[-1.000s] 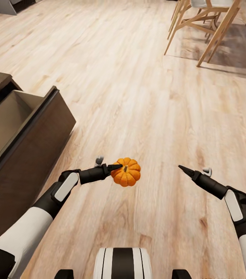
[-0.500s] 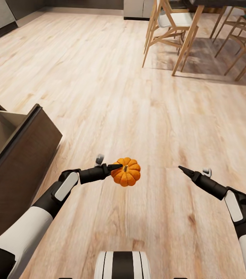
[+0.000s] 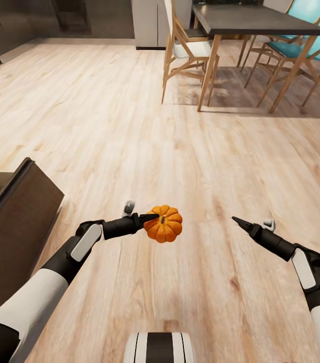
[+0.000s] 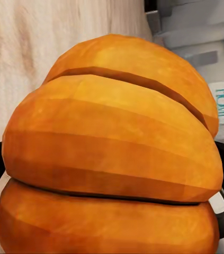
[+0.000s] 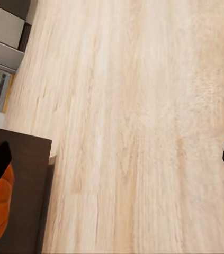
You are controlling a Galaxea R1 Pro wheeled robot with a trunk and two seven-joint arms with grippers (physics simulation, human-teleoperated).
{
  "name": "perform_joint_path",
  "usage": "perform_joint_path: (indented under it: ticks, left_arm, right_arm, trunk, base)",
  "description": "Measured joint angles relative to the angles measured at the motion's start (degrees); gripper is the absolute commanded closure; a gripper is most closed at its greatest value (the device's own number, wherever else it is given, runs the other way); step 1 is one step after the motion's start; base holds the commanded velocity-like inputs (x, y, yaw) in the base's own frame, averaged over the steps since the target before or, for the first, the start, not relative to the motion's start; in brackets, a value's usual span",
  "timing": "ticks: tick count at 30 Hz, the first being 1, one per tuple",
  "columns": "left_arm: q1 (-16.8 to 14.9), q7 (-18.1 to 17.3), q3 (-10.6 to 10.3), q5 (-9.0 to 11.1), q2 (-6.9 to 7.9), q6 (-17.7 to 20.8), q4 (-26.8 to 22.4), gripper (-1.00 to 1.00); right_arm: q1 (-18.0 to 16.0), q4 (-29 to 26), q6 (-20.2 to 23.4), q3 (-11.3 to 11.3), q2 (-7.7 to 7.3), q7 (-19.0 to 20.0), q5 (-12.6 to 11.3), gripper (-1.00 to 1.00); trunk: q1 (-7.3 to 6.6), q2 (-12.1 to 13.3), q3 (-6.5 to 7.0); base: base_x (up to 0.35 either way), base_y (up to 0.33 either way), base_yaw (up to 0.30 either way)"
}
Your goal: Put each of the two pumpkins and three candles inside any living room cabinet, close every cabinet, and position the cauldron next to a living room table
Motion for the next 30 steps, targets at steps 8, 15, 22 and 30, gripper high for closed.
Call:
perform_joint_path:
  ticks: [8,15,22,30]
  left_arm:
    - [0.0,0.0,0.0,0.0,0.08,0.0,0.0,1.0]
    - [0.0,0.0,0.1,0.0,0.14,0.0,0.0,1.0]
    - [0.0,0.0,0.1,0.1,0.24,0.0,0.0,1.0]
    - [0.0,-0.1,0.3,0.5,0.57,0.2,0.1,1.0]
  right_arm:
    - [0.0,0.5,-0.1,0.0,0.05,0.1,0.0,-1.0]
    - [0.0,0.6,-0.1,0.0,0.08,0.0,0.0,-1.0]
    - [0.0,0.6,-0.1,0.0,-0.01,-0.1,0.0,-1.0]
    - [0.0,2.8,-0.4,-0.6,0.01,-1.6,0.1,-1.0]
  trunk:
    - [-0.21,0.1,2.26]
    - [-0.39,0.2,4.26]
    - [-0.57,0.3,6.27]
    - [-0.78,0.4,8.44]
  base:
    - [0.0,0.0,-0.244]
    - [0.0,0.0,-0.237]
    - [0.0,0.0,-0.232]
    - [0.0,0.0,-0.146]
